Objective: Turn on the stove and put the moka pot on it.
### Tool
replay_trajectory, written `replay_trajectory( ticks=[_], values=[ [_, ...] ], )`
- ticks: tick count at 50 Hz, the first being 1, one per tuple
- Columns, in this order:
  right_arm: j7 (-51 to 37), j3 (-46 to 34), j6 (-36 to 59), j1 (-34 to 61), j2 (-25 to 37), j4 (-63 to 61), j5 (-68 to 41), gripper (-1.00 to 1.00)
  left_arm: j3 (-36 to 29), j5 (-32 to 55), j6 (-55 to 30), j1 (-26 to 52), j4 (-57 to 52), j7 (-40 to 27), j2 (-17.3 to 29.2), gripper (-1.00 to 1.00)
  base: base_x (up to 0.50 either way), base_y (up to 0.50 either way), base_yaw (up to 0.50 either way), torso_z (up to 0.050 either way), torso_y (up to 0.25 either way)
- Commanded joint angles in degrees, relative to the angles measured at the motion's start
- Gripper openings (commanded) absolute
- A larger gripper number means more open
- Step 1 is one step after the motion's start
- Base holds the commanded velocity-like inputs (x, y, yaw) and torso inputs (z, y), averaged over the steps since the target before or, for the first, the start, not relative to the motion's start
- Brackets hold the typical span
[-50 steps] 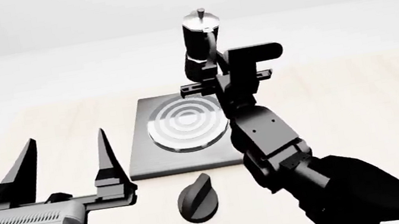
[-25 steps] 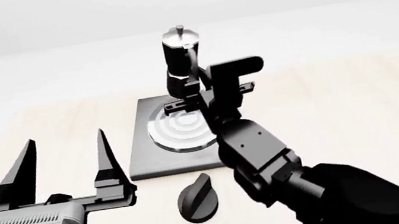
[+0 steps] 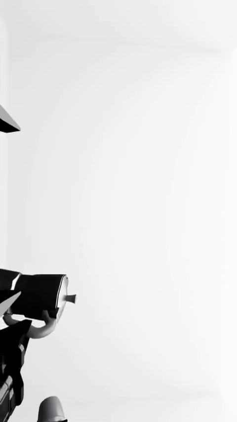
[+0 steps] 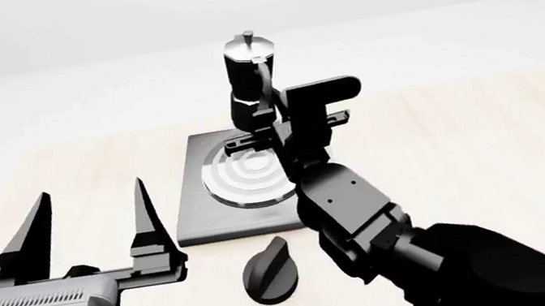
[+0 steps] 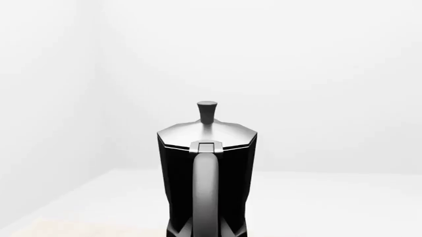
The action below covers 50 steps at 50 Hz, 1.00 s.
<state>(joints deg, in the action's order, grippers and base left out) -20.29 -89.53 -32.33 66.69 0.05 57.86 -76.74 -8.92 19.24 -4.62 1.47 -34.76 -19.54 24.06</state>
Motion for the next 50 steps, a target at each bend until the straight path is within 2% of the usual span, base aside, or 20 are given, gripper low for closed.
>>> replay_trajectory(
  ticks=[1, 23, 30, 50],
  values=[
    [-1.37, 1.17, -0.54, 1.12, -0.05, -0.34, 3.99, -1.00, -0.10, -0.01, 0.01, -0.17, -0.11, -0.19, 0.20, 1.00, 0.00, 0.00, 0.00, 0.000, 0.000],
    [-1.52, 1.26, -0.98, 1.12, -0.05, 0.08, 4.46, -1.00, -0.66, 0.04, 0.45, 0.06, 0.40, -0.10, 0.27, 1.00, 0.00, 0.00, 0.00, 0.002, -0.087],
    [-1.16, 1.52, -7.41, 0.37, -0.05, -0.28, 6.91, -1.00, -0.56, 0.22, 0.81, -0.15, 0.37, -0.13, 0.34, 1.00, 0.00, 0.00, 0.00, 0.004, -0.122],
    [-1.00, 1.52, -6.93, 0.79, -0.05, -0.51, 6.54, -1.00, -0.53, 0.76, 1.37, -0.23, 0.60, -0.15, 0.48, 1.00, 0.00, 0.00, 0.00, 0.004, -0.123]
  ],
)
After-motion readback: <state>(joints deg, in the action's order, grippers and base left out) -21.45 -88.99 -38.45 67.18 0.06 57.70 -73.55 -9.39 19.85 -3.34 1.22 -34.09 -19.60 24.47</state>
